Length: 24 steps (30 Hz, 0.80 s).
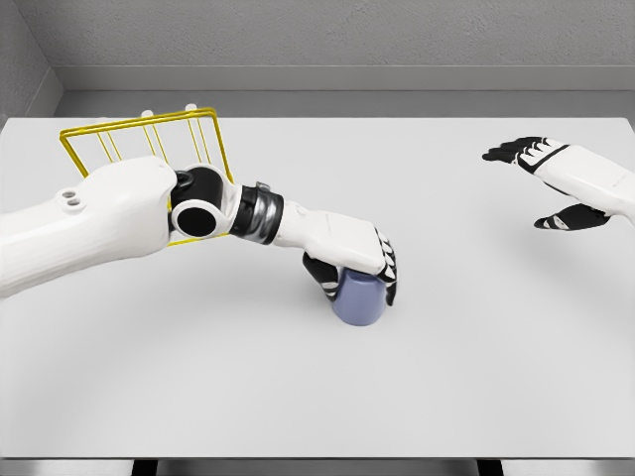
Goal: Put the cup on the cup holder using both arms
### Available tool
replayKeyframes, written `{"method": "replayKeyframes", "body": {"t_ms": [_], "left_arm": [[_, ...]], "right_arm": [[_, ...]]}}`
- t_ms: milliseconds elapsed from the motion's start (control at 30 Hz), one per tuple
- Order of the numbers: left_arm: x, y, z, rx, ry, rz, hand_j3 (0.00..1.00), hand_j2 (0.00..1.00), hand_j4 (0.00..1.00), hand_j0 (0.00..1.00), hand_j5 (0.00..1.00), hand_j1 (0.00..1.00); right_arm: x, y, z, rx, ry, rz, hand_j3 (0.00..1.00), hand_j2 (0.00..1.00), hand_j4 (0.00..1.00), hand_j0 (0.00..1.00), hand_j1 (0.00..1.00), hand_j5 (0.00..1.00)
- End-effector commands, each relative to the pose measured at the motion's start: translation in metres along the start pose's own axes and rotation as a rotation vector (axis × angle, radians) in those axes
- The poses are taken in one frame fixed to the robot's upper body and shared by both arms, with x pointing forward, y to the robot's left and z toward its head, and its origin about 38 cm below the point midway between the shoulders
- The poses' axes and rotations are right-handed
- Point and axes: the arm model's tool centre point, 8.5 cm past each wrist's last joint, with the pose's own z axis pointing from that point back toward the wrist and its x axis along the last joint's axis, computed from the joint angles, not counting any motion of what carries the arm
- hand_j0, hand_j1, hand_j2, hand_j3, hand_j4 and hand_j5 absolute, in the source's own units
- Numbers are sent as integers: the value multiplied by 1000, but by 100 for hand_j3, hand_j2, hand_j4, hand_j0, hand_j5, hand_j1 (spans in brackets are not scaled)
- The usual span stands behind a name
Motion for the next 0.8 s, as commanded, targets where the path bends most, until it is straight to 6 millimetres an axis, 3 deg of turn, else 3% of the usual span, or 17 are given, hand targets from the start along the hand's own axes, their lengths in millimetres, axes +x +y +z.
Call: {"method": "replayKeyframes", "body": {"t_ms": [0, 333, 767], "left_arm": [[0, -12, -1, -82, -2, -59, 54, 54, 54, 54, 54, 54], [0, -11, -1, -82, -2, -61, 54, 54, 54, 54, 54, 54], [-3, 9, 14, -69, 23, -101, 54, 54, 54, 54, 54, 54]], "right_arm": [[0, -1, 0, -4, 0, -5, 100, 100, 100, 100, 100, 100], [-1, -1, 0, -4, 1, -6, 100, 100, 100, 100, 100, 100], [-1, 0, 1, -3, 2, -7, 100, 100, 100, 100, 100, 100]]}}
